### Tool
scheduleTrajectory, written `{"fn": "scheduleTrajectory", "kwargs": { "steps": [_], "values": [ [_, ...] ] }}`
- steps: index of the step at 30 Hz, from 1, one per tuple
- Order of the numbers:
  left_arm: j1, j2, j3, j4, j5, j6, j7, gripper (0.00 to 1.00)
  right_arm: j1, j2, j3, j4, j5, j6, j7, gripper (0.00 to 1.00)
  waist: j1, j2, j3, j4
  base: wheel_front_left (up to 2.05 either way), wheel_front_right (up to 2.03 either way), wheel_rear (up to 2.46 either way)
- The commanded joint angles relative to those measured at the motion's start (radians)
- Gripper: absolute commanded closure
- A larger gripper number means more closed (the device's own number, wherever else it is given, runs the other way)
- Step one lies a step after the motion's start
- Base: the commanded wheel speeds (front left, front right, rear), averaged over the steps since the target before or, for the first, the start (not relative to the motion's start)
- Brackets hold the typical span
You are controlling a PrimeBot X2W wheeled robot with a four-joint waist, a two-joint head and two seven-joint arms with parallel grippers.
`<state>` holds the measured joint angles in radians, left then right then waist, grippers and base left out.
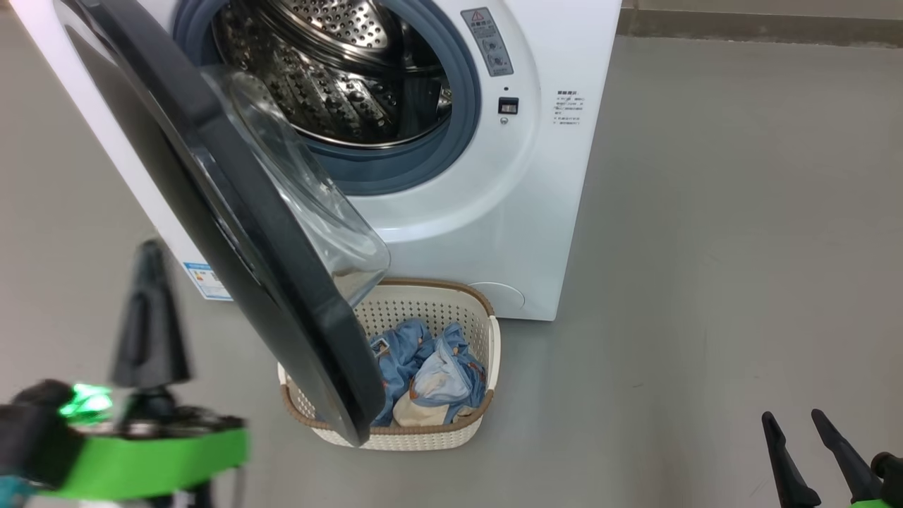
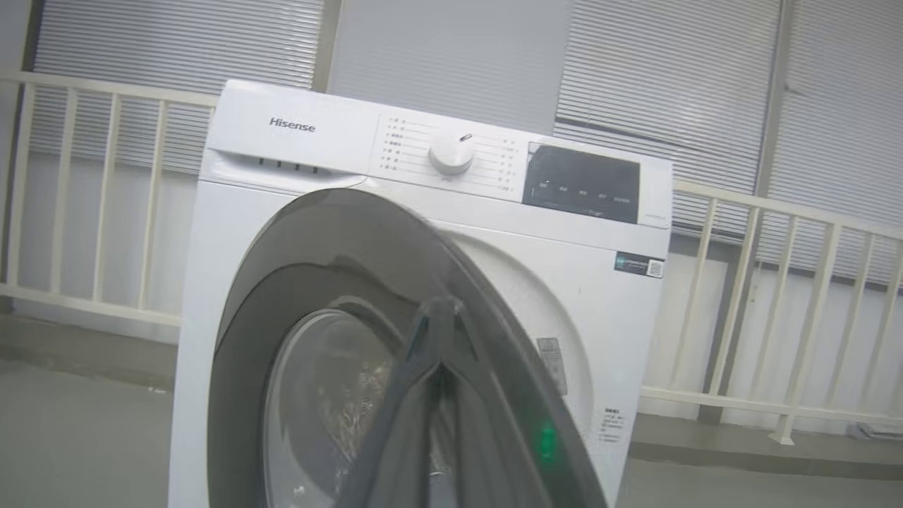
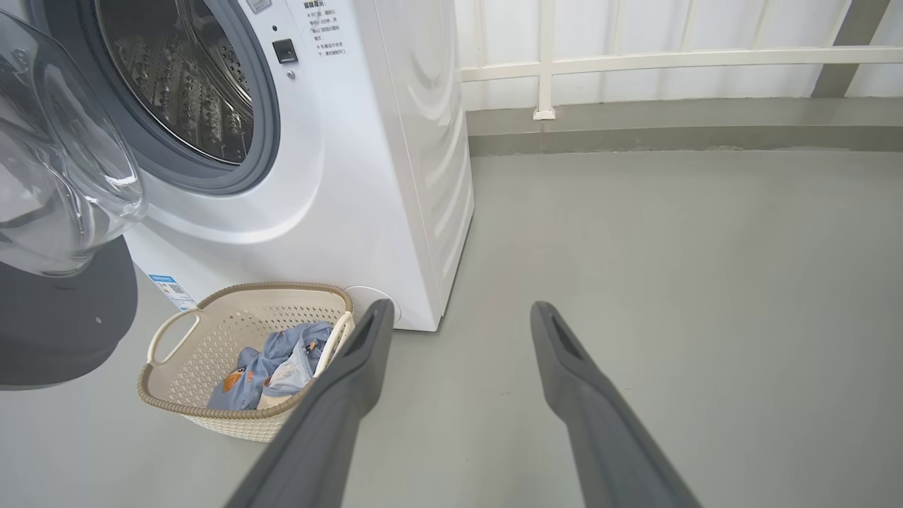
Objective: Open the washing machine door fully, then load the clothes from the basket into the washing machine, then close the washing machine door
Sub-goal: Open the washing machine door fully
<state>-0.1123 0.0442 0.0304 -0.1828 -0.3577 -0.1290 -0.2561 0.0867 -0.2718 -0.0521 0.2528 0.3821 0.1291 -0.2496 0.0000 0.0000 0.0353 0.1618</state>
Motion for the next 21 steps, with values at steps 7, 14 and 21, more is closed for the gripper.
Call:
{"fn": "scheduleTrajectory", "kwargs": {
  "steps": [7,14,21],
  "values": [
    [-0.008,0.006,-0.336,-0.095,-0.007,0.012,0.034,1.0,-0.004,-0.027,0.039,-0.023,0.02,0.002,-0.012,0.0,0.0,0.0,0.003,-0.006,0.0,0.0,0.0],
    [-0.023,0.006,-0.461,0.09,-0.04,0.033,0.036,1.0,-0.028,-0.03,0.073,-0.015,0.024,0.002,-0.012,0.0,0.0,0.0,0.014,-0.025,0.0,0.0,0.0],
    [-0.066,0.006,-0.451,0.29,-0.09,0.055,0.008,1.0,-0.041,-0.032,0.082,-0.012,0.025,0.002,-0.012,0.0,0.0,0.0,0.016,-0.038,0.0,0.0,0.0]
  ]
}}
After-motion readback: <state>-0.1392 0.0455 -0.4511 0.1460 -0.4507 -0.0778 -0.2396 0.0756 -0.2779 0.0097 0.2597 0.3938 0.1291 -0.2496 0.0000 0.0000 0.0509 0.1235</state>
